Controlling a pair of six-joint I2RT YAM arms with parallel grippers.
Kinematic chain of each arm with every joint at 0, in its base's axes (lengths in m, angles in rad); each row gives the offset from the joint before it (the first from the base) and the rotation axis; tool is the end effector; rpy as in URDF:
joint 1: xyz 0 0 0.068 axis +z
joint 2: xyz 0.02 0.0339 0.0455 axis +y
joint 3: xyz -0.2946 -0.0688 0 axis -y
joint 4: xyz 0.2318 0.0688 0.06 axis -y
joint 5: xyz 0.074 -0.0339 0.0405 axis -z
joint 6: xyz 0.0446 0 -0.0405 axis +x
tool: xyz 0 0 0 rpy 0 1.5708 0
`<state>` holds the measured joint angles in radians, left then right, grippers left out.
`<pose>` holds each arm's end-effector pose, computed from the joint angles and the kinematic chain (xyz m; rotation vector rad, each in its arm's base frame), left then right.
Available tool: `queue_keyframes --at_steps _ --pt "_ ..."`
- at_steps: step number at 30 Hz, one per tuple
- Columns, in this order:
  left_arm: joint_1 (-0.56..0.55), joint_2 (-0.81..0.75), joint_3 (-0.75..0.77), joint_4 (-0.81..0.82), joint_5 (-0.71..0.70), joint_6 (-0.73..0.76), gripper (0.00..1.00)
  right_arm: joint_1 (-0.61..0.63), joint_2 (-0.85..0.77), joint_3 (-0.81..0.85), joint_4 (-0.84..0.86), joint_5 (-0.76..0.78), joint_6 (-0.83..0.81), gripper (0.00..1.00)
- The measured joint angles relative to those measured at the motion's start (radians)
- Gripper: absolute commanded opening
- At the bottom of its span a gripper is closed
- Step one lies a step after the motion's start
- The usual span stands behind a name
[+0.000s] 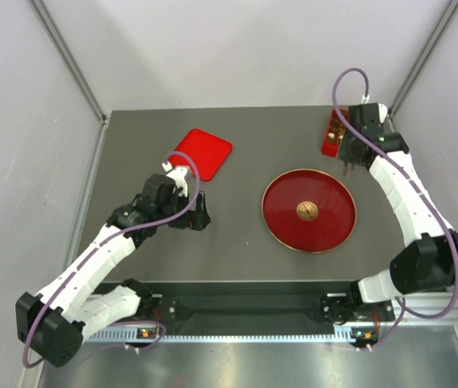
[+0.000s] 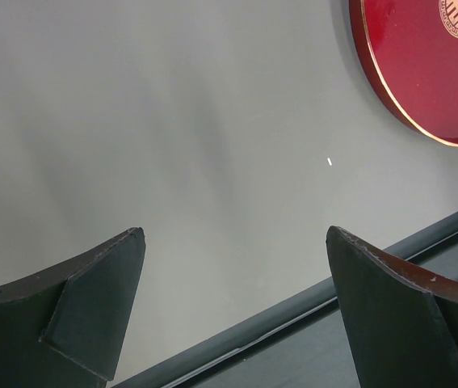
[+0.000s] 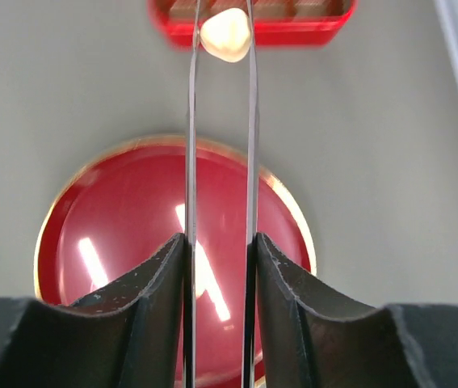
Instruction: Pack the chocolate
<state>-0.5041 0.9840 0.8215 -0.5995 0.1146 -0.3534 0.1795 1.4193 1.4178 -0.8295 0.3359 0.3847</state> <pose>0.1560 -0.0919 0.2989 0.2389 2.3831 -0.5509 0.2837 0.0365 0.3786 0.3929 2.3130 -0.1285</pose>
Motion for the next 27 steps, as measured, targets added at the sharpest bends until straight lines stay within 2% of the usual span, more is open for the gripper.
queue_keyframes --at_steps 10,22,27 --pt "-0.001 0.001 0.000 0.000 0.000 0.000 0.99 -0.167 0.215 0.092 0.074 -0.051 -0.029 0.36" --pt "-0.001 0.009 0.000 0.000 0.000 0.000 0.99 -0.239 0.356 0.188 0.134 -0.116 -0.030 0.37" --pt "-0.001 0.010 0.000 -0.001 0.000 0.000 0.99 -0.241 0.393 0.195 0.146 -0.130 -0.031 0.40"
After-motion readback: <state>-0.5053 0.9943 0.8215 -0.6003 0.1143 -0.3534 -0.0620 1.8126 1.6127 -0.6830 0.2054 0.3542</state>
